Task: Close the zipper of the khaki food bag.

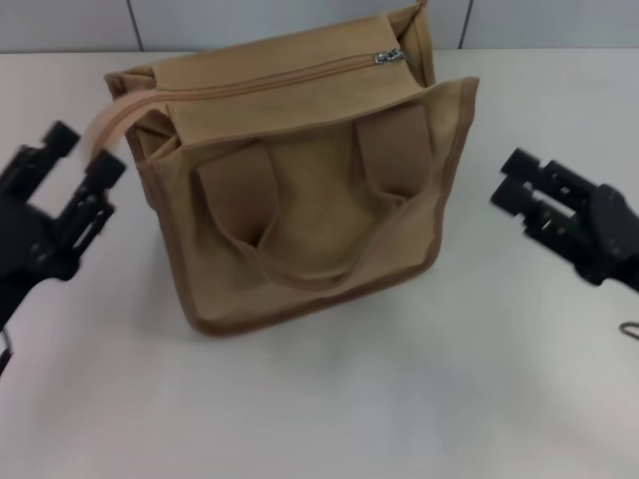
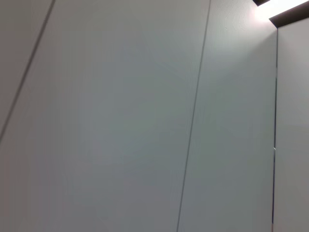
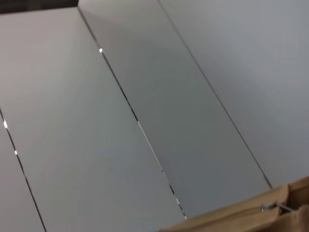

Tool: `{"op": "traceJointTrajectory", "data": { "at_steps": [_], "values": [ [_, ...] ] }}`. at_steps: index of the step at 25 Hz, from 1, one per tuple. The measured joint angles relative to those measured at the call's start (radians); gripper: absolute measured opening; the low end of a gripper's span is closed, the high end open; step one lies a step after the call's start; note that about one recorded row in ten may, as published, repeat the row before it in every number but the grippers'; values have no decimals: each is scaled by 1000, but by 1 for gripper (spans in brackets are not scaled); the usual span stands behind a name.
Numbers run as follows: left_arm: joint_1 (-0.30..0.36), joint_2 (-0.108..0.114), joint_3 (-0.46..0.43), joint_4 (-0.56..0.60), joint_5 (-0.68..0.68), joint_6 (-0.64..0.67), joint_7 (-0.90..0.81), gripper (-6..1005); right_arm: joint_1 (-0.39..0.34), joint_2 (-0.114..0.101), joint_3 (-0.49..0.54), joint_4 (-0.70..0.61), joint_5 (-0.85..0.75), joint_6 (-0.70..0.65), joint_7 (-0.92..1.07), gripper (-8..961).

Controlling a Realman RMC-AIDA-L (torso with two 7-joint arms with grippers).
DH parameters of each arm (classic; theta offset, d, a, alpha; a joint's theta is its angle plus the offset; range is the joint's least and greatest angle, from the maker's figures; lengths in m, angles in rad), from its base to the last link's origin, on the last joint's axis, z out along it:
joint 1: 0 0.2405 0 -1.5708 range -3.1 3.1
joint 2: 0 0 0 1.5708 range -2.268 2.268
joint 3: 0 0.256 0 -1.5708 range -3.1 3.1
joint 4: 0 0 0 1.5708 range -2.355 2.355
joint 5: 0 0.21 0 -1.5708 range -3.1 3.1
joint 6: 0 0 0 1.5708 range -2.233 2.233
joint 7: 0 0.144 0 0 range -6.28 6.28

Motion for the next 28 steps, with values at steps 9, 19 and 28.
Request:
{"op": "traceJointTrajectory", "data": {
  "at_steps": [9,19,28],
  "values": [
    [137,10,156,147,76,94,-3,689,29,-6,-166,4,-50,-42,-202,564],
    [87,11,536,225,164,66,-20,704,83,1,-251,-26,-320,89,-205,566],
    [10,4,543,340,186,-9,-223,704,74,-3,-252,-112,-327,40,-160,627]
  ]
}}
